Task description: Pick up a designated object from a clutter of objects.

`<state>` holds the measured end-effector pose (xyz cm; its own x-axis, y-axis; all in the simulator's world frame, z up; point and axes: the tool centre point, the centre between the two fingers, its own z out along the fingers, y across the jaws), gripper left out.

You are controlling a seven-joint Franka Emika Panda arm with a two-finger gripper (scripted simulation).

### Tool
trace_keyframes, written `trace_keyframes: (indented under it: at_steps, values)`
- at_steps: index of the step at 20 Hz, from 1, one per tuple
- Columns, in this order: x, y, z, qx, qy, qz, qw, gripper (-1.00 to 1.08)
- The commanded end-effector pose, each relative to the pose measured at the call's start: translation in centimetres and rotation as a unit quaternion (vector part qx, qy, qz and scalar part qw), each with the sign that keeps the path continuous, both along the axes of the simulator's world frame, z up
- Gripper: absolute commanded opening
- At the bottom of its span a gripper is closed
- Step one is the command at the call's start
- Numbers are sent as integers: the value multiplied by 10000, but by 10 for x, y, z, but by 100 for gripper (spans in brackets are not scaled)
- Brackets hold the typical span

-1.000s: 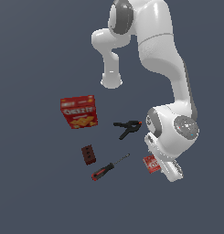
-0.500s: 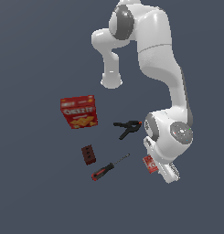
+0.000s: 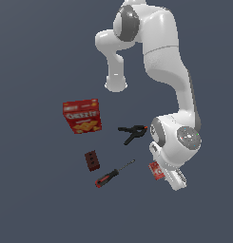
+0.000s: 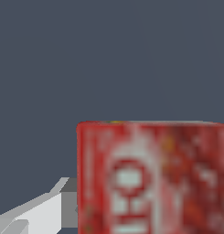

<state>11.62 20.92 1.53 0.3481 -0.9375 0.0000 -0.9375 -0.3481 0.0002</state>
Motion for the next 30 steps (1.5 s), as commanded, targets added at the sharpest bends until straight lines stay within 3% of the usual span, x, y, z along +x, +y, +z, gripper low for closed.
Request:
trace_keyframes:
  at_steps: [1, 13, 30]
  values:
    - [0, 0, 0, 0, -1, 0, 10000, -100]
    - [0, -18, 48, 0, -1, 0, 10000, -100]
    - [2, -88, 232, 5, 1, -1, 10000, -100]
